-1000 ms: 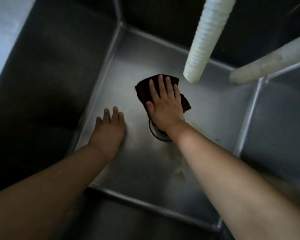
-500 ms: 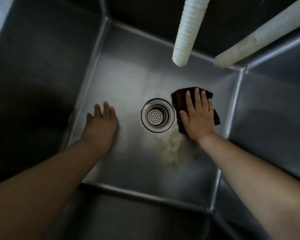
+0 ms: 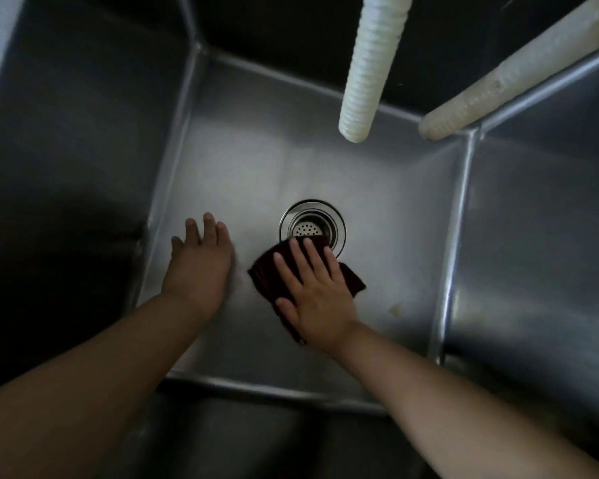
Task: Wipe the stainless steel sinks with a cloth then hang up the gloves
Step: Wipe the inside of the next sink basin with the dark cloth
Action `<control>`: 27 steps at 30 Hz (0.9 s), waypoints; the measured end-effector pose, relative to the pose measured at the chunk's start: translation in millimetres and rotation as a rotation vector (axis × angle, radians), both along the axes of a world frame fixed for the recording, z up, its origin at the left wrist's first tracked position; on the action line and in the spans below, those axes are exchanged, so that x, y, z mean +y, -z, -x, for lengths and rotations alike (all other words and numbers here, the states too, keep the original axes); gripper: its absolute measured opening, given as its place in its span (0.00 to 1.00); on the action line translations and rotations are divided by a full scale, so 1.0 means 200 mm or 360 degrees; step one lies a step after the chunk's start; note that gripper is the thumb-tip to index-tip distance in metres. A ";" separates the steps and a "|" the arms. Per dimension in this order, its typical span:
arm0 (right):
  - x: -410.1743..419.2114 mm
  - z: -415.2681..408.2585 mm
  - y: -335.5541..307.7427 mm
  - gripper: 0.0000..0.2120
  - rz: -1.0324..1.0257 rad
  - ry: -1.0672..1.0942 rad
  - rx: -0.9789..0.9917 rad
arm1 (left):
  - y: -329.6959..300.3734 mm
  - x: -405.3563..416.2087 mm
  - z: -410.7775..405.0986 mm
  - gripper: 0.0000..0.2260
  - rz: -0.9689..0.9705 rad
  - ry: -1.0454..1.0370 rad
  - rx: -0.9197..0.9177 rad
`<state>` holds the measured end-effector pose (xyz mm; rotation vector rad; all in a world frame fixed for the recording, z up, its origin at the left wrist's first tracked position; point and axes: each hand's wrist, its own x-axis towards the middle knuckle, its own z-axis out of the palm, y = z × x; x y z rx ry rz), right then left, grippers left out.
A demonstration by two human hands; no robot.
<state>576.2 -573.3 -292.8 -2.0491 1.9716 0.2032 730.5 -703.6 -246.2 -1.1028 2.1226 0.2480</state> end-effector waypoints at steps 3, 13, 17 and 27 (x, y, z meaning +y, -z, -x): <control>-0.21 -0.02 0.02 0.32 0.0037 0.0023 0.0010 | 0.01 0.00 0.00 0.36 0.0009 0.0021 -0.0001; -0.48 0.29 0.03 0.31 0.0096 0.0362 0.0215 | -0.01 -0.01 0.00 0.44 -0.0047 0.0022 -0.0076; -0.33 0.36 0.00 0.29 0.0116 0.0552 0.0092 | 0.00 -0.01 0.00 0.42 -0.0035 -0.0009 -0.0040; -0.05 0.30 -0.10 0.22 0.0366 0.1072 -0.0082 | -0.03 0.05 0.08 0.29 -0.0019 0.0447 0.0341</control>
